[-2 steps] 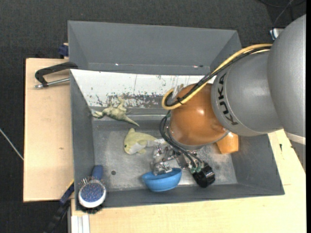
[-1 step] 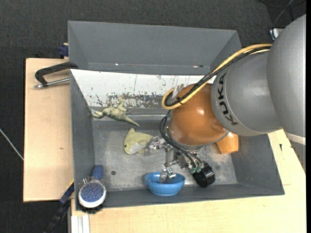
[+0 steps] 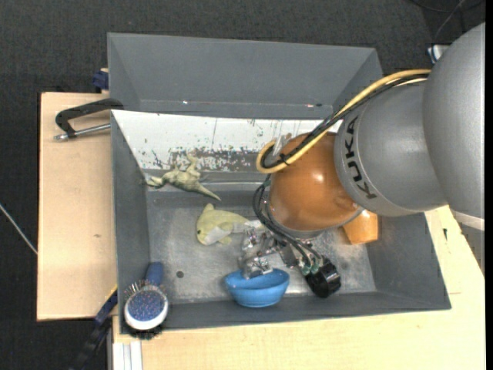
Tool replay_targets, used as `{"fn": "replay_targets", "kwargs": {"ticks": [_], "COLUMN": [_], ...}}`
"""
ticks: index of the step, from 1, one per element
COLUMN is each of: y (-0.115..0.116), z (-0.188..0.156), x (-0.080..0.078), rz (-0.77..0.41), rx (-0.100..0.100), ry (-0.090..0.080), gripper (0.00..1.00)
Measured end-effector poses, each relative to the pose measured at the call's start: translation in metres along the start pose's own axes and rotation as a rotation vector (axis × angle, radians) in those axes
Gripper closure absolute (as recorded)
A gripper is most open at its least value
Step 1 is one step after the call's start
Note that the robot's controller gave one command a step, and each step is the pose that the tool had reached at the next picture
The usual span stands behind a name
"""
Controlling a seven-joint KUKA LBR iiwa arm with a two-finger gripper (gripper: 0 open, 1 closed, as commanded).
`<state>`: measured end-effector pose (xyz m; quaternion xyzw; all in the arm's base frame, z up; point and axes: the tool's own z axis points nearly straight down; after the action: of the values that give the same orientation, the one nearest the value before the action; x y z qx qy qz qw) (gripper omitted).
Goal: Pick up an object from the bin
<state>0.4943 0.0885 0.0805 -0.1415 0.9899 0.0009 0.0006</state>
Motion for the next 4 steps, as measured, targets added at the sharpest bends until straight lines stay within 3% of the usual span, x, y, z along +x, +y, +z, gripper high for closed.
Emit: {"fn": "replay_targets", "kwargs": {"ticks": [1,2,3,4], "y": [-0.0038,-0.0050,-0.0053,-0.0058], "z": [0.0056,0.0076,0.0050,0.0062], "x": [-0.0014,0.0001,-0.0044,-0.0030], "rz": [0.006,0.007,0.008,0.008], "rx": [-0.002,0.000,0.001,0.001], "ry": [-0.001,0.001,-0.016,-0.012], "gripper": [1.00,0.00,1.00,0.00]}}
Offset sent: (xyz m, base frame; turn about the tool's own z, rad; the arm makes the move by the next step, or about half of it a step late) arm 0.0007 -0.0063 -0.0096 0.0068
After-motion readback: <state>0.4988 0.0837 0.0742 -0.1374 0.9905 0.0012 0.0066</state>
